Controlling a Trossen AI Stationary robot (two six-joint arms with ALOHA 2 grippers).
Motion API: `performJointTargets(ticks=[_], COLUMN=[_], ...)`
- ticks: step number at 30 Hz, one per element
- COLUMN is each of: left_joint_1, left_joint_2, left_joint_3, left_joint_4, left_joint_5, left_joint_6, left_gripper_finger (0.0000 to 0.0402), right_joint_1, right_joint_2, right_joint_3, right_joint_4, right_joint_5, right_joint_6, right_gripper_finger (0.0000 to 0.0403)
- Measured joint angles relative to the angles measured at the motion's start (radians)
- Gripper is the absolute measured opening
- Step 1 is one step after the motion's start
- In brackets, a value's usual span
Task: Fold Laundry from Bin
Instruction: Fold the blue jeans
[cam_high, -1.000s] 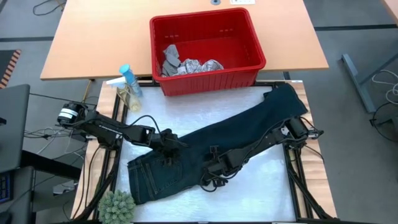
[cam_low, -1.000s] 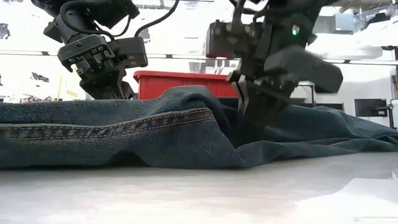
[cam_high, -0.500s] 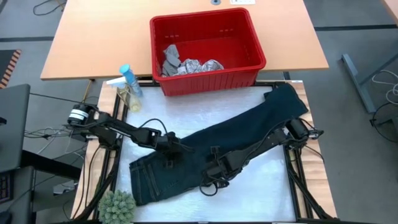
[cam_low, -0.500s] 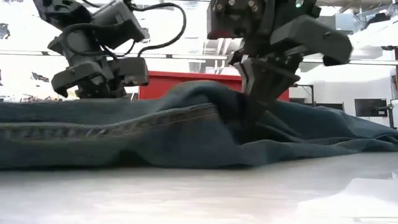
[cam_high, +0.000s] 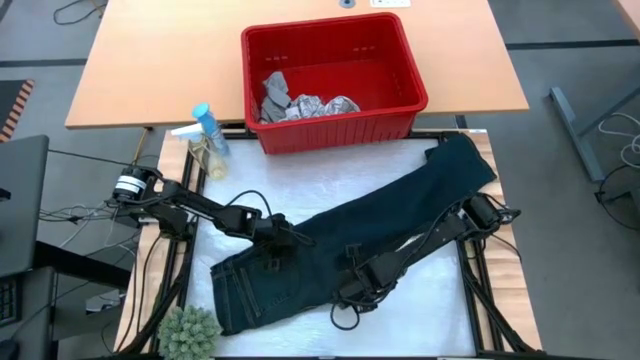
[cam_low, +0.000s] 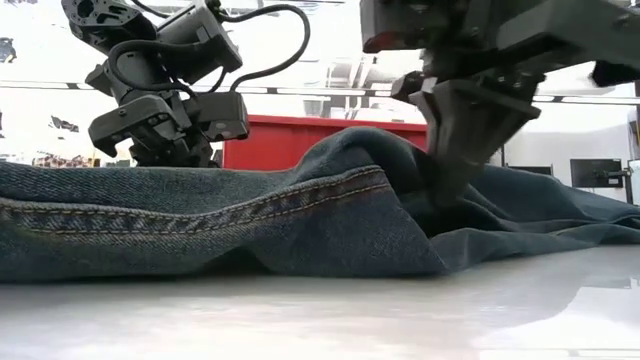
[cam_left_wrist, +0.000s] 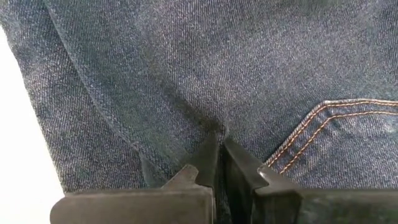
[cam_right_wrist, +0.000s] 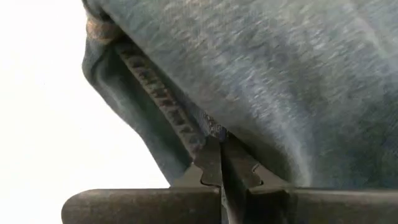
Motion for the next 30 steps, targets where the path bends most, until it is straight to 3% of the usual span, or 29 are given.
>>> performJointTargets(ticks=[16, 23, 30], left_joint_1=[0.002, 0.003, 0.008], left_joint_2=[0.0, -0.001, -0.116], left_joint_3=[0.0, 0.0, 0.029], left_joint_4=[-0.021, -0.02, -0.116], left_joint_5=[0.019, 0.03, 0.005], left_joint_6=[0.055, 0.074, 0.061], left_gripper_finger=[0.0002, 0.0002, 0.0], right_joint_1=[0.091, 0.083, 0.085], right_joint_2=[-0.002, -0.002, -0.066], right_joint_3=[-0.078, -0.093, -0.072], right_joint_4=[-0.061, -0.069, -0.069], right_joint_5=[-0.019, -0.022, -0.025], right_joint_6=[0.078, 0.119, 0.117], right_gripper_finger=[0.0021, 0.0094, 0.0142])
